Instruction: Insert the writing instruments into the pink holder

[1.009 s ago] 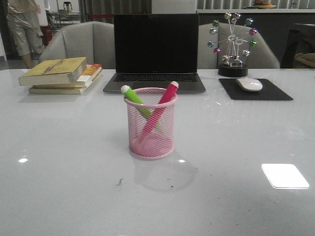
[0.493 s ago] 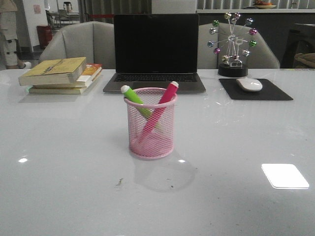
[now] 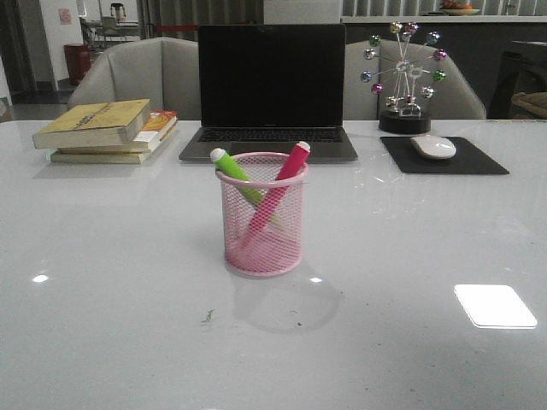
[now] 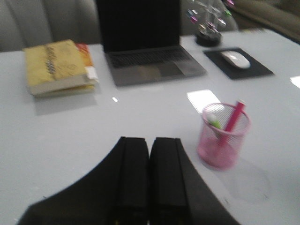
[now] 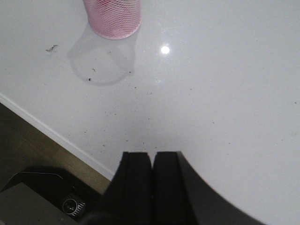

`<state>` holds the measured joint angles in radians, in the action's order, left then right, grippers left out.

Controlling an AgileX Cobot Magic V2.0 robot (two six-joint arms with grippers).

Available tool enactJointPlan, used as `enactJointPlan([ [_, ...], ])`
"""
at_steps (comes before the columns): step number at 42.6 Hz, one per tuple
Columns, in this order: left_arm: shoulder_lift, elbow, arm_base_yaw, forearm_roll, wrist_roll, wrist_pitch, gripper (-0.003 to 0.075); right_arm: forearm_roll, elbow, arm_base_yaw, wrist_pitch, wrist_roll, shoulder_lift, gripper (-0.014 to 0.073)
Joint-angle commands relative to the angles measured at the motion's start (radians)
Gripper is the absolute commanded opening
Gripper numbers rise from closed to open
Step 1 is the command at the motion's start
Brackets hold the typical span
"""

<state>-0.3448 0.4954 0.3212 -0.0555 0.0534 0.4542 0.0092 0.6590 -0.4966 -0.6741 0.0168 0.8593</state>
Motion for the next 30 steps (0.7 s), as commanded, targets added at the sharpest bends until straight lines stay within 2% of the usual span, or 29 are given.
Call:
enactJointPlan([
  [1, 0.104, -0.111, -0.095, -0.001, 0.001, -0.238, 0.0093, -0.009, 0.027, 0.008, 0.054, -0.001, -0.010, 0.0057],
  [7, 0.260, -0.304, -0.205, 0.022, 0.001, -0.372, 0.0093, -0.009, 0.027, 0.008, 0.054, -0.001, -0.010, 0.0057],
  [15, 0.372, -0.481, -0.231, 0.083, 0.001, -0.470, 0.0093, -0.009, 0.027, 0.008, 0.054, -0.001, -0.010, 0.0057],
  [17, 0.368, -0.506, -0.231, 0.083, 0.001, -0.508, 0.0093, -0.009, 0.027, 0.008, 0.053, -0.001, -0.010, 0.0057],
  [19, 0.368, -0.500, -0.231, 0.083, 0.001, -0.469, 0.0093, -0.009, 0.027, 0.008, 0.053, -0.001, -0.010, 0.0057],
  [30, 0.368, -0.503, -0.209, 0.014, 0.001, -0.513, 0.0093, -0.009, 0.027, 0.008, 0.054, -0.001, -0.008, 0.0057],
])
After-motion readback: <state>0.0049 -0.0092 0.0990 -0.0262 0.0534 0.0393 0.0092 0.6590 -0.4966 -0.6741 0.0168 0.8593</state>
